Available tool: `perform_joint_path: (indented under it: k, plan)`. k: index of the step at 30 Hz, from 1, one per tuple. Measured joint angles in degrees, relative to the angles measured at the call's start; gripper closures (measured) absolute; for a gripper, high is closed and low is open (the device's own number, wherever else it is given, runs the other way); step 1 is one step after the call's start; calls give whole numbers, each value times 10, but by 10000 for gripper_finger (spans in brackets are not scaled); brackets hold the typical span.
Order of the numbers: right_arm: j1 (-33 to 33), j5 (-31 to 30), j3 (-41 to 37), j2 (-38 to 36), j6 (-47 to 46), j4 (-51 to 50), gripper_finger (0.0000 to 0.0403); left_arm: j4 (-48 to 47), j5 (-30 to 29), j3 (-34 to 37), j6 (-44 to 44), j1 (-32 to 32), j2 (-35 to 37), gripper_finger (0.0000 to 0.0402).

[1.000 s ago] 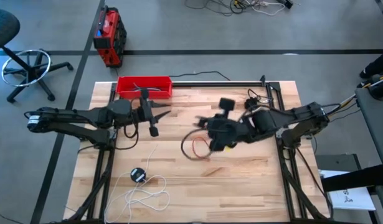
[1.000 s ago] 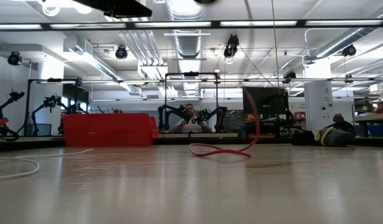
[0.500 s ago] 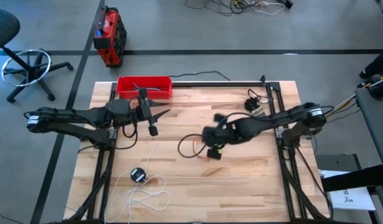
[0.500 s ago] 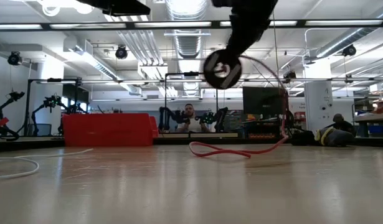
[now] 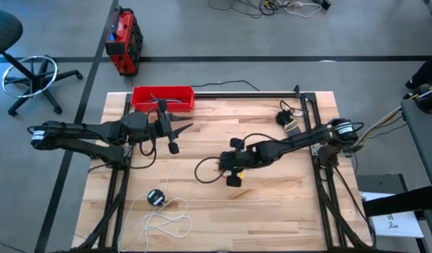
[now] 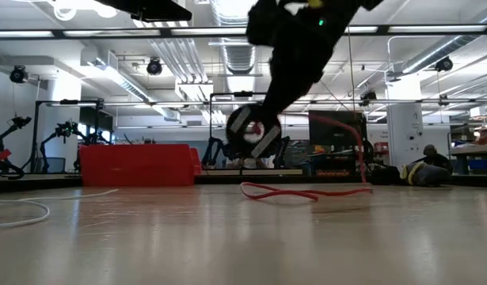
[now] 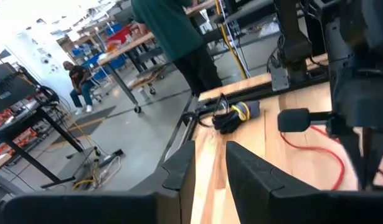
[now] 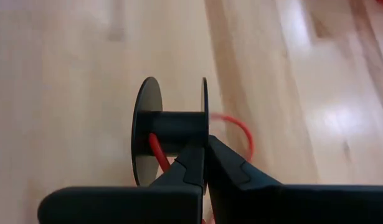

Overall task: Coil cords
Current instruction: Uncoil the red wire from the black spool, then coil the white wire onto the black spool

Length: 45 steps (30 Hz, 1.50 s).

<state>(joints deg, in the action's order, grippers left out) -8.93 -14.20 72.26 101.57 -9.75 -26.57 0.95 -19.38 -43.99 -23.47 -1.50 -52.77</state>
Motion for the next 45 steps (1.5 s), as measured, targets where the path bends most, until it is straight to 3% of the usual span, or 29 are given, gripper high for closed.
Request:
perform_joint_path:
  k: [7, 17, 22, 35, 40, 45]
  plan:
    - [3, -56, 11, 63, -5, -9, 389, 2, 0, 0, 0, 0, -6, 306]
    - [2, -75, 101, 69, 34, -184, 273, 0, 0, 0, 0, 0, -7, 293]
    - [-3, -74, 147, 69, 34, -194, 229, -5, 0, 0, 0, 0, -7, 296]
    - [-21, -58, 169, 69, 32, -194, 218, -28, 4, 0, 0, 1, -5, 324]
    - [-24, -47, 169, 69, 18, -191, 218, -82, 96, -31, 16, 17, 5, 322]
    - [-26, -36, 170, 69, 20, -174, 215, -172, 238, -98, 122, 50, 3, 308]
